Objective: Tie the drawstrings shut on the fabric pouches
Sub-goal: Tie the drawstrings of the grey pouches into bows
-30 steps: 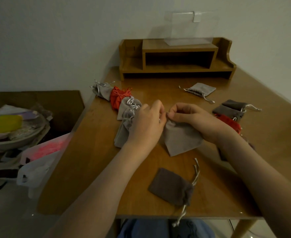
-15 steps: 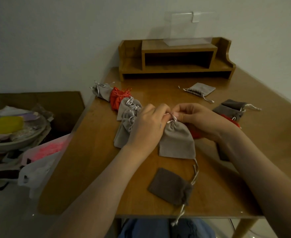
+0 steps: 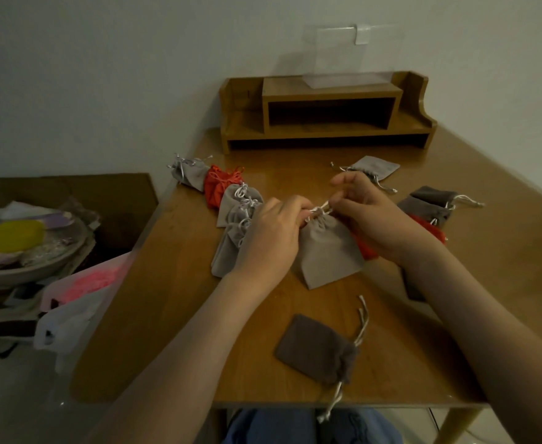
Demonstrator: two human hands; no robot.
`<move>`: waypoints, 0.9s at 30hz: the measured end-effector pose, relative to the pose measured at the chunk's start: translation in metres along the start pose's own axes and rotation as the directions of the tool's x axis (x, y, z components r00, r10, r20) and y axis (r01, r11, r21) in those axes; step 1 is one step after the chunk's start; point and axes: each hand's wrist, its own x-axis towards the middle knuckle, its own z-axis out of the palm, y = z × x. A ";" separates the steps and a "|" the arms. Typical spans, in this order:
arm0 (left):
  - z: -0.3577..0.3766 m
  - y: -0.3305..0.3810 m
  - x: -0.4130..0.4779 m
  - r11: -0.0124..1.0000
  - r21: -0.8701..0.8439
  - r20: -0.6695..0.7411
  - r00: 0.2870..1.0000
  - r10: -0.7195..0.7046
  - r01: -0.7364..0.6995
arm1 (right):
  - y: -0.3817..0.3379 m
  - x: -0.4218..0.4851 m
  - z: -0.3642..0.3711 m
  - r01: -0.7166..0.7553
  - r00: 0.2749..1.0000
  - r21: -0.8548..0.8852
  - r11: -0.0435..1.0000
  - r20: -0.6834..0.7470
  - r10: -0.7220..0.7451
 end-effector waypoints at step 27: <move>-0.003 0.004 0.004 0.880 -0.444 0.102 0.985 -0.138 0.170 | -0.005 -0.005 0.005 0.147 0.970 -0.079 0.986 0.206 -0.128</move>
